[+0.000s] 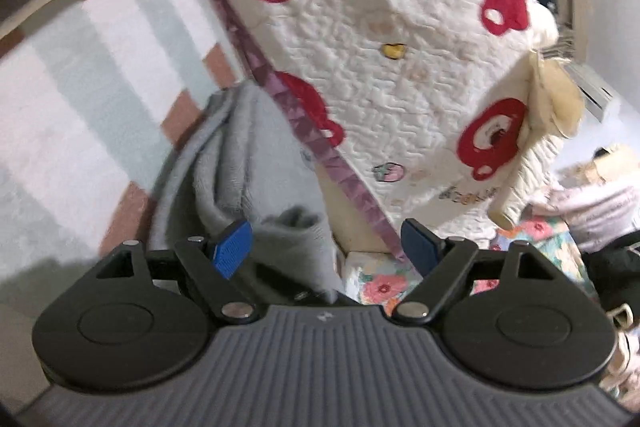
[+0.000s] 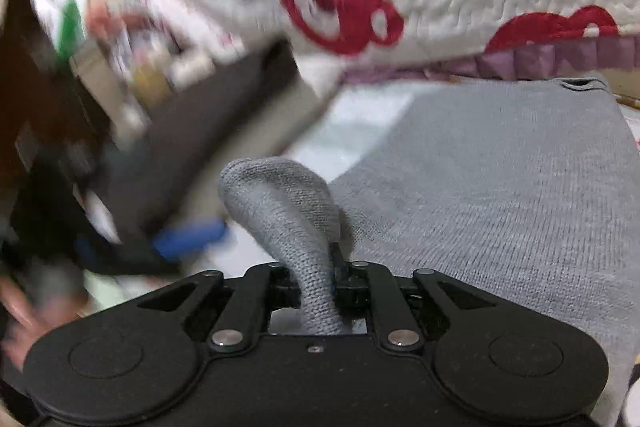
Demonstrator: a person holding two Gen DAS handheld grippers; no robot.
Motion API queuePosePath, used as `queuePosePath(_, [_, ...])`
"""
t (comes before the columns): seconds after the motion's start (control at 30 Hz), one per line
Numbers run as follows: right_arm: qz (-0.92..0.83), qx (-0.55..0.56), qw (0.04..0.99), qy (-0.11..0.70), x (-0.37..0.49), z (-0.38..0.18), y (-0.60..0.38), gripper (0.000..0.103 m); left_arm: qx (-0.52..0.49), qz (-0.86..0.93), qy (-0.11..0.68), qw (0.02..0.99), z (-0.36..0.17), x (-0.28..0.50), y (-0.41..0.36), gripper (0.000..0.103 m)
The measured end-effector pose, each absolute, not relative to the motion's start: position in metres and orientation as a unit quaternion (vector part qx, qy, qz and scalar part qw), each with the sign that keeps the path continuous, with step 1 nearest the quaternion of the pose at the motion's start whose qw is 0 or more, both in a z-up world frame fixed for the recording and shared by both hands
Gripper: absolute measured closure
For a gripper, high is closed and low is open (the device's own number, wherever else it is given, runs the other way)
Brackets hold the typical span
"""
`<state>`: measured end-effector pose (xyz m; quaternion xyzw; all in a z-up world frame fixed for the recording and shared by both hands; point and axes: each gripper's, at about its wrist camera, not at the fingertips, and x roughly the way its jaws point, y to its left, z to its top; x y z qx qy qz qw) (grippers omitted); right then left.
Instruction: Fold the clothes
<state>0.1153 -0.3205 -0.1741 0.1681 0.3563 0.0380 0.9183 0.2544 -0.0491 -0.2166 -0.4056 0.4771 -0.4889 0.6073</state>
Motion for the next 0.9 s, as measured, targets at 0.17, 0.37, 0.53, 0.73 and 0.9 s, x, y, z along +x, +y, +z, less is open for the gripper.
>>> queuePosePath(0.17, [0.029,0.054,0.929,0.365,0.100,-0.185,-0.298,0.085,-0.327,-0.484,0.506,0.635,-0.220,0.243,-0.073,0.021])
queuePosePath(0.37, [-0.006,0.005,0.941,0.339,0.042,-0.170,-0.301,0.061,-0.134,-0.447,0.495,0.733,-0.213,0.221,-0.110,0.021])
queuePosePath(0.53, [-0.066,-0.030,0.945,0.318,-0.012,-0.169,-0.310,0.055,-0.015,-0.422,0.471,0.774,-0.214,0.203,-0.129,0.023])
queuePosePath(0.73, [-0.146,-0.019,0.927,0.346,-0.037,-0.195,-0.322,0.039,0.000,-0.416,0.457,0.786,-0.211,0.203,-0.131,0.022])
queuePosePath(0.9, [-0.161,0.035,0.926,0.338,-0.021,-0.220,-0.338,0.038,0.005,-0.413,0.451,0.791,-0.213,0.203,-0.138,0.023])
